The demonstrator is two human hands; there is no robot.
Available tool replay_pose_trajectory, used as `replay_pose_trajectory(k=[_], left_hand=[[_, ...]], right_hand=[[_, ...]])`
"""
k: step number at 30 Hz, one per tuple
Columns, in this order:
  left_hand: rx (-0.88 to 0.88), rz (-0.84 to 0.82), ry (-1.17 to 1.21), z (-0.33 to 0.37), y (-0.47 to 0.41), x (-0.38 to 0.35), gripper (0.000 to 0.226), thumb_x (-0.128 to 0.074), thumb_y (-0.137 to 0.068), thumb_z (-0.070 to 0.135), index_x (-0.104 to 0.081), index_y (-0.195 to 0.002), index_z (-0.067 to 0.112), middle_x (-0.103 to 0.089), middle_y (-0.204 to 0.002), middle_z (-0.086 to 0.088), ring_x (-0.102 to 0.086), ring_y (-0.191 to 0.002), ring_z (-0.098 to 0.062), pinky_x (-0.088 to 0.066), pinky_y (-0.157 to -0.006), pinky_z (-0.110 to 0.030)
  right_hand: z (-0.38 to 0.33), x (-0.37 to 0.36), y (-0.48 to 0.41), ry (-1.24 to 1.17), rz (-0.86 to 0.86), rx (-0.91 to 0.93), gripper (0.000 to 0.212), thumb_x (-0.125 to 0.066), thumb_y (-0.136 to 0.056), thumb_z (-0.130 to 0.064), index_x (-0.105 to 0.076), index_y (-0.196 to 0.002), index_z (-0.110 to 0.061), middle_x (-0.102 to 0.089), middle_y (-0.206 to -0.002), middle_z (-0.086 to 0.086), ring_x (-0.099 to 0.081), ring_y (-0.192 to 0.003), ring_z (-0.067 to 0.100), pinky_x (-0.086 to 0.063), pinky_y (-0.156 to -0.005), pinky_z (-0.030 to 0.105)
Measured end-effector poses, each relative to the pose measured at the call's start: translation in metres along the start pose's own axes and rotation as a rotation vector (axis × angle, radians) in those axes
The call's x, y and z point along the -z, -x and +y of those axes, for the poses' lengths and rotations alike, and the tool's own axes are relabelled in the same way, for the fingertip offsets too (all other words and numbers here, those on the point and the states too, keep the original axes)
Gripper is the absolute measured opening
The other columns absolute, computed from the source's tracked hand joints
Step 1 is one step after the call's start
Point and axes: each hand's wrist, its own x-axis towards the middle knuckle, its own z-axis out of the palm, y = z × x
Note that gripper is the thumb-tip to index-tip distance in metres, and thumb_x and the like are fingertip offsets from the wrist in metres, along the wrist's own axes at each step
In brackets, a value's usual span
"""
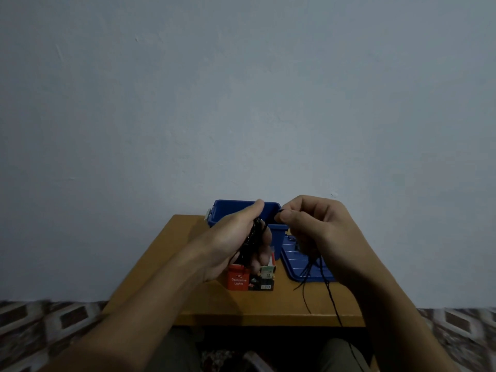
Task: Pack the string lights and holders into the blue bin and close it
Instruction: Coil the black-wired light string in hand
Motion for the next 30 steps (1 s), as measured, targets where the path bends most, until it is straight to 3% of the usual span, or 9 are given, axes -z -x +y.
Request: replay_pose_trajectory(k=[2,8,14,20,23,26,28,30], left_hand=[[0.001,-0.015,-0.046,-0.001,-0.001,0.000,0.065,-0.029,-0.099,0.066,-0.059,-0.081,0.011,-0.056,-0.059,-0.004,-0.047,-0.051,-0.016,-0.041,-0.049,-0.025],[-0.007,-0.150,-0.029,-0.002,-0.005,0.002,0.069,-0.025,-0.095,0.072,-0.048,-0.062,0.015,-0.036,-0.046,0.003,-0.024,-0.041,-0.010,-0.021,-0.047,-0.027],[-0.019,-0.459,0.088,-0.005,-0.003,0.008,0.070,-0.025,-0.094,0.074,-0.037,-0.055,0.017,-0.033,-0.040,0.002,-0.016,-0.036,-0.013,-0.007,-0.048,-0.037],[-0.142,-0.652,0.356,-0.006,-0.003,0.009,0.059,-0.023,-0.101,0.050,-0.041,-0.057,0.014,-0.046,-0.045,-0.004,-0.036,-0.036,-0.015,-0.022,-0.041,-0.032],[-0.214,-0.630,0.471,-0.004,-0.002,0.007,0.050,-0.025,-0.099,0.042,-0.043,-0.064,0.011,-0.053,-0.054,-0.010,-0.047,-0.045,-0.021,-0.040,-0.049,-0.029],[-0.257,-0.578,0.598,-0.001,-0.001,0.008,0.045,-0.029,-0.098,0.037,-0.047,-0.068,0.010,-0.059,-0.065,-0.014,-0.054,-0.058,-0.025,-0.047,-0.061,-0.034],[-0.272,-0.510,0.635,0.001,-0.001,0.009,0.041,-0.031,-0.098,0.034,-0.048,-0.069,0.011,-0.060,-0.069,-0.013,-0.055,-0.065,-0.026,-0.046,-0.063,-0.034],[-0.289,-0.451,0.643,0.002,-0.001,0.009,0.039,-0.032,-0.099,0.033,-0.048,-0.070,0.012,-0.059,-0.072,-0.012,-0.055,-0.069,-0.025,-0.041,-0.064,-0.035]], right_hand=[[0.000,0.001,0.000,0.005,-0.009,0.026,0.017,-0.059,-0.096,-0.009,-0.066,-0.080,-0.008,-0.051,-0.050,-0.008,-0.039,-0.041,0.004,-0.033,-0.042,0.017],[0.004,0.002,0.000,-0.032,-0.026,0.089,0.016,-0.059,-0.096,-0.013,-0.067,-0.085,-0.006,-0.051,-0.052,-0.007,-0.036,-0.044,0.010,-0.031,-0.043,0.023],[0.020,0.001,-0.005,0.041,0.024,0.065,0.017,-0.058,-0.099,-0.010,-0.068,-0.094,0.004,-0.057,-0.051,-0.014,-0.052,-0.043,-0.001,-0.038,-0.044,0.008],[0.032,-0.005,0.000,0.009,-0.040,-0.036,0.028,-0.054,-0.101,-0.022,-0.066,-0.090,0.002,-0.053,-0.052,-0.009,-0.043,-0.044,0.001,-0.034,-0.045,0.014],[0.036,-0.007,0.002,0.043,-0.089,-0.082,0.032,-0.052,-0.102,-0.026,-0.066,-0.093,0.001,-0.063,-0.070,0.008,-0.055,-0.059,0.014,-0.046,-0.056,0.028],[0.041,-0.010,0.006,0.093,-0.146,-0.123,0.029,-0.053,-0.102,-0.029,-0.066,-0.091,-0.005,-0.070,-0.087,0.015,-0.064,-0.079,0.033,-0.055,-0.076,0.047],[0.044,-0.014,0.008,0.097,-0.175,-0.153,0.028,-0.054,-0.100,-0.034,-0.066,-0.089,-0.012,-0.070,-0.089,0.014,-0.062,-0.079,0.033,-0.053,-0.077,0.048],[0.047,-0.016,0.010,0.084,-0.208,-0.161,0.025,-0.055,-0.099,-0.033,-0.067,-0.093,-0.013,-0.070,-0.089,0.011,-0.061,-0.076,0.028,-0.051,-0.073,0.040]])
